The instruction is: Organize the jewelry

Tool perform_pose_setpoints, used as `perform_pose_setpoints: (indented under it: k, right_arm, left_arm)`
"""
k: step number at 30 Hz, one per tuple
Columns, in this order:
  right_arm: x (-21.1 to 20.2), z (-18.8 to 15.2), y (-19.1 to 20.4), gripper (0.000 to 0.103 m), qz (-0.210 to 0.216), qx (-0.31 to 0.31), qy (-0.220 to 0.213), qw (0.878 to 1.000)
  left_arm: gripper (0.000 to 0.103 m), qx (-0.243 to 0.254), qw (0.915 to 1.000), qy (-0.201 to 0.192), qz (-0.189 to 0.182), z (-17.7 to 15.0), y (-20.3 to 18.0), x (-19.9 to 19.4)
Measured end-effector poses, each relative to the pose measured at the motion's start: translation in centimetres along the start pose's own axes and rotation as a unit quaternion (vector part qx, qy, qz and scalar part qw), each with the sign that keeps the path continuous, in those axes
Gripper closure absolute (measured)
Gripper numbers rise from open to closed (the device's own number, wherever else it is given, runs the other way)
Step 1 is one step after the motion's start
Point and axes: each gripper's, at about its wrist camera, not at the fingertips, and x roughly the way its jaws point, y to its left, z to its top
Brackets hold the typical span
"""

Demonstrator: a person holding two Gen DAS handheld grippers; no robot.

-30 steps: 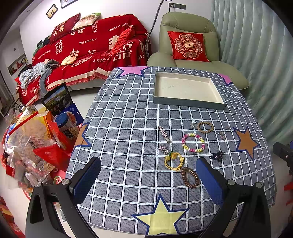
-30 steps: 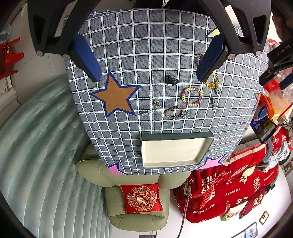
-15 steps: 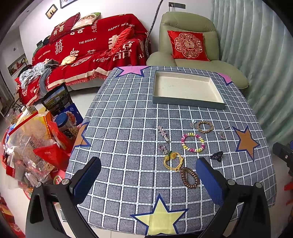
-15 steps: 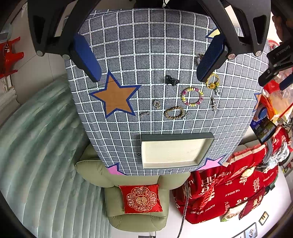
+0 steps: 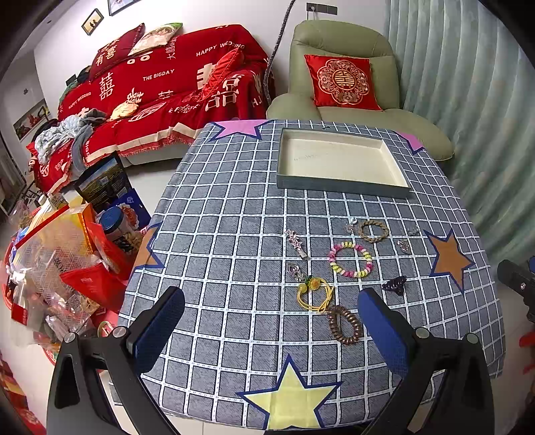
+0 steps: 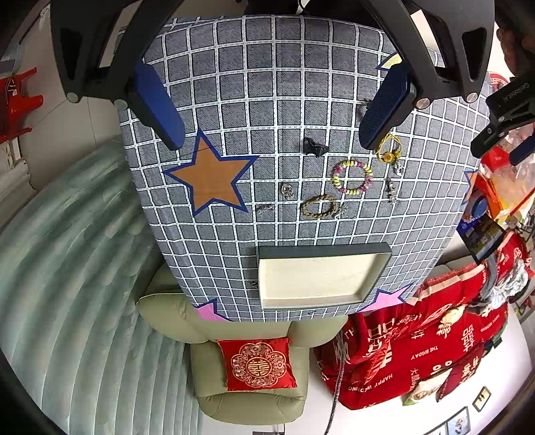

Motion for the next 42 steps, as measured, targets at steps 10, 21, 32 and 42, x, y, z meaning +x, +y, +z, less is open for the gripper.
perform_pose_setpoints:
  k: [10,21,32,42]
  right_arm:
    - [0.0,0.0,0.0,0.0,0.0,0.0,0.0,1.0]
    - [0.6,0.0,-0.4,0.0,-0.002,0.002,0.007,1.0]
    - [3.0,0.6,-0.2,0.0,0.001,0.019,0.051,0.999]
    - [8.9,0.3,1.7,0.0,0.016,0.043,0.13,0.99]
  left_arm:
    - [0.0,0.0,1.0,0.001,0.0,0.0,0.0,0.0]
    - [0.0,0.001,1.0,0.007,0.001,-0.7,-0.2,0.4]
    - [0.0,-0.015,0.9962,0.083,-0.019,0.8,1.6,5.0]
    - [0.0,-0.022,0.9836,0.17,-0.055,2.7,2.1,12.4]
